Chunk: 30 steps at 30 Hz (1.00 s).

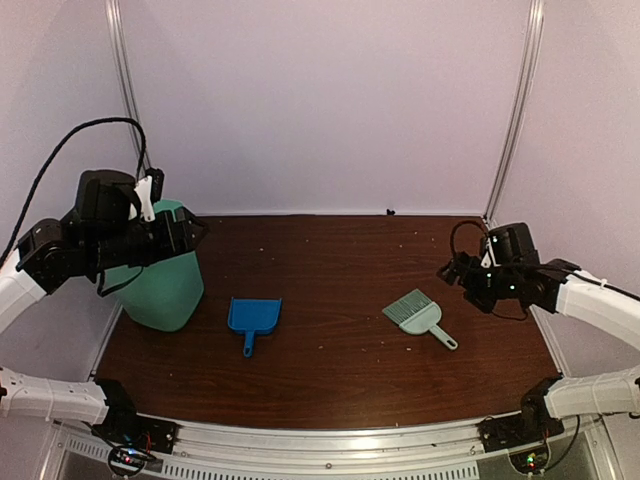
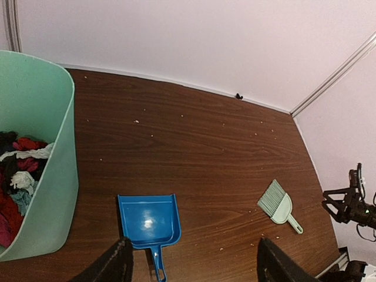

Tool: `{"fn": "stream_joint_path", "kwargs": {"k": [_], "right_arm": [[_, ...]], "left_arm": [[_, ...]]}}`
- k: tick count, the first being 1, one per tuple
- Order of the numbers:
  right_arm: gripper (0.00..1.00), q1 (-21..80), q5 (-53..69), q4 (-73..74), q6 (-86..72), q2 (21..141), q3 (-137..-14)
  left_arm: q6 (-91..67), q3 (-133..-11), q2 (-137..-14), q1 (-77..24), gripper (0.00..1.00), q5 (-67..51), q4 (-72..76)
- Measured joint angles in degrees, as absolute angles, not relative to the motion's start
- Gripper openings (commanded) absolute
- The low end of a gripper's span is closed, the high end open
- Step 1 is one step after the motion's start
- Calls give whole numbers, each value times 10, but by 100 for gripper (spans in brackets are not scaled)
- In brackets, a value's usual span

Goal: Sweep away the paper scraps from the table
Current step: Put down the broom at the center of the board, then reset both arms

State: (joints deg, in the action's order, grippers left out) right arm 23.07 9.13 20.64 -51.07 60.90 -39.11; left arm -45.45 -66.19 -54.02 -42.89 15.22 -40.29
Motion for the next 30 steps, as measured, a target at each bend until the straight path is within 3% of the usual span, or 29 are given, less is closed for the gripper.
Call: {"fn": "stream_joint_path", "kwargs": {"k": [17, 24, 30], "right_arm": [[100, 229, 41, 340, -311, 606, -766], [100, 229, 26, 333, -273, 566, -766], [100, 229, 4, 307, -273, 450, -651]], "left_arm": [[-377, -778, -556, -429, 98, 190, -391], [-348, -779, -545, -429, 98, 224, -386], [-337, -726, -505, -429, 98, 253, -344]]}}
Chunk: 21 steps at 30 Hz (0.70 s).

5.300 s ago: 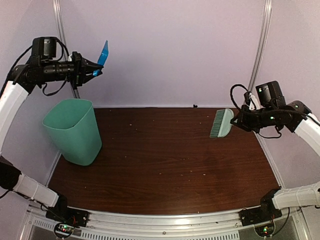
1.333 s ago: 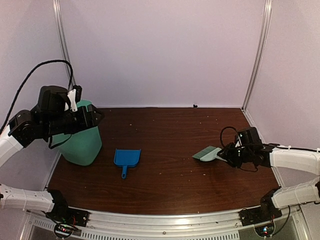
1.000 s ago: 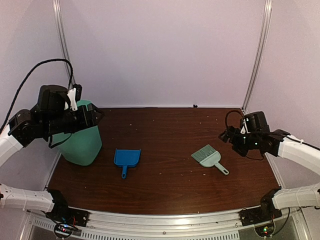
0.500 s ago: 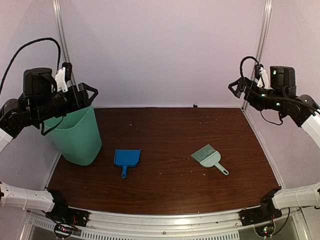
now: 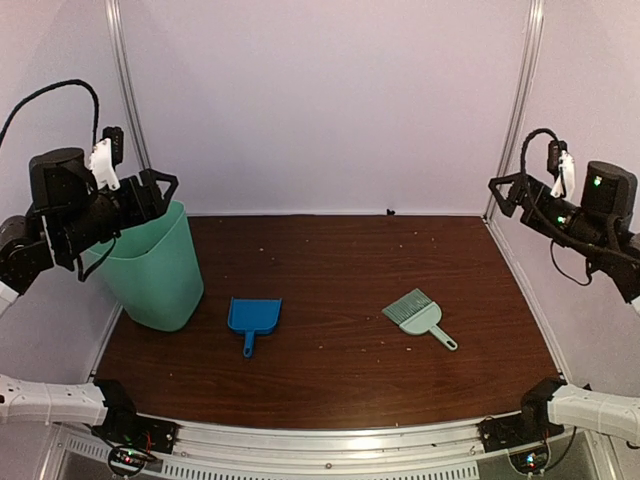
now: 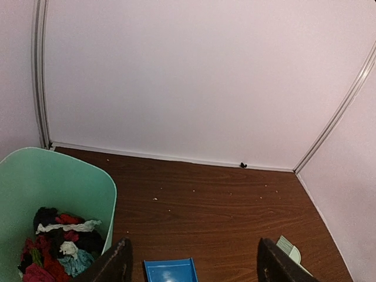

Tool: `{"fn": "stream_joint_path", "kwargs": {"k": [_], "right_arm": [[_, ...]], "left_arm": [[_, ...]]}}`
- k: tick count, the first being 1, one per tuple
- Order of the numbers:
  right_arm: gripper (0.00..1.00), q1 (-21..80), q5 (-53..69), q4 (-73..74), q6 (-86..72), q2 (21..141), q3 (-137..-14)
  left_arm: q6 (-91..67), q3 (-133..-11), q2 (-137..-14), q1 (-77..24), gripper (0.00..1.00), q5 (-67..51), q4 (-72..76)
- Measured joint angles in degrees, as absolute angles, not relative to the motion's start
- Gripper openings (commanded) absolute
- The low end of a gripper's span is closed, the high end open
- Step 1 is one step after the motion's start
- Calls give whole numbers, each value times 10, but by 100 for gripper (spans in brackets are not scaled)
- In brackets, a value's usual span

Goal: Sweep away the paper scraps from the table
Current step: Reset both arms

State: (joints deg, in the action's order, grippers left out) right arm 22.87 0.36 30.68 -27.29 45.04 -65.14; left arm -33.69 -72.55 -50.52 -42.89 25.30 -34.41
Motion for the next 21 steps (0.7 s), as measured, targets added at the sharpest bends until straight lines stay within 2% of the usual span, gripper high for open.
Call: {"fn": "stream_joint_path", "kwargs": {"k": [8, 21], "right_arm": [[100, 229, -32, 303, -285, 375, -584], [100, 228, -63, 303, -285, 371, -584]], "left_arm": [[-312, -693, -505, -429, 98, 278, -291], [-286, -693, -557, -429, 98, 286, -240]]}}
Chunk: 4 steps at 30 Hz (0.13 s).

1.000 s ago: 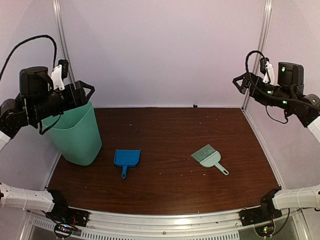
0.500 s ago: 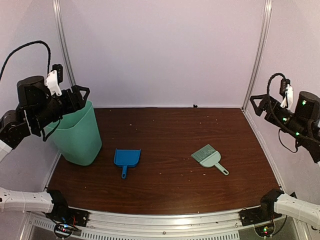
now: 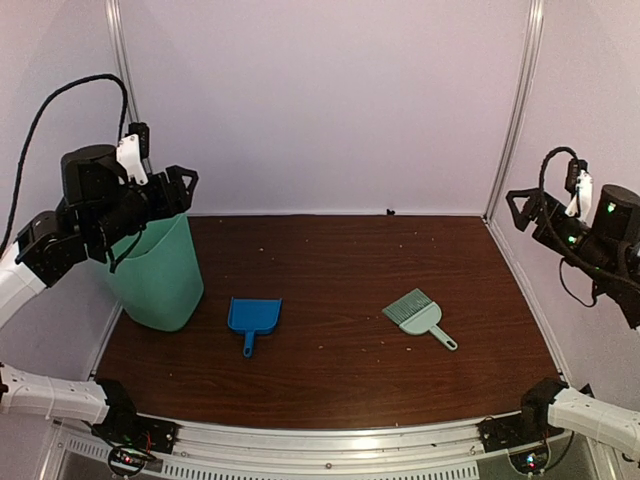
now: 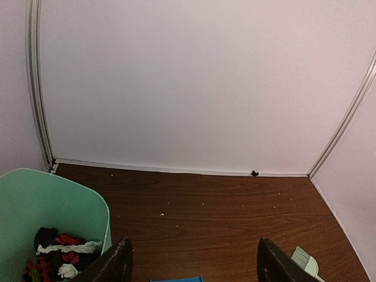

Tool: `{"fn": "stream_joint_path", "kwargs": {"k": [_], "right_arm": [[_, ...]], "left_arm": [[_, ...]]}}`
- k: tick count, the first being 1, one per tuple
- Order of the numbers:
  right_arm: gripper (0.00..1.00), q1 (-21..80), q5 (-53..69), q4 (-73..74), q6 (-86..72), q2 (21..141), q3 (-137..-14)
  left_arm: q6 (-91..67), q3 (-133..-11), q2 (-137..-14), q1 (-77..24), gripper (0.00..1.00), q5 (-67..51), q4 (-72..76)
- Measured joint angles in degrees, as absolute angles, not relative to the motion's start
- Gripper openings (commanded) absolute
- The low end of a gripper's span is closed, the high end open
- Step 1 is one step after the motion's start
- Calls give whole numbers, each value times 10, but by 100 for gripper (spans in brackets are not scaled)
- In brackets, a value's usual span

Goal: Sweep away the paper scraps from the table
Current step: Reset both arms

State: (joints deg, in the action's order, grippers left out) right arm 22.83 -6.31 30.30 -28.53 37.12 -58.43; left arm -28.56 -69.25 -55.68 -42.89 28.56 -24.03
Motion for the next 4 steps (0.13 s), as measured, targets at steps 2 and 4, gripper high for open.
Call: {"fn": "stream_joint_path", "kwargs": {"k": [2, 4], "right_arm": [[100, 229, -63, 303, -285, 373, -584], [100, 229, -63, 303, -285, 375, -584]], "left_arm": [[-285, -693, -559, -429, 98, 286, -240], [-284, -693, -560, -429, 98, 286, -240]]}}
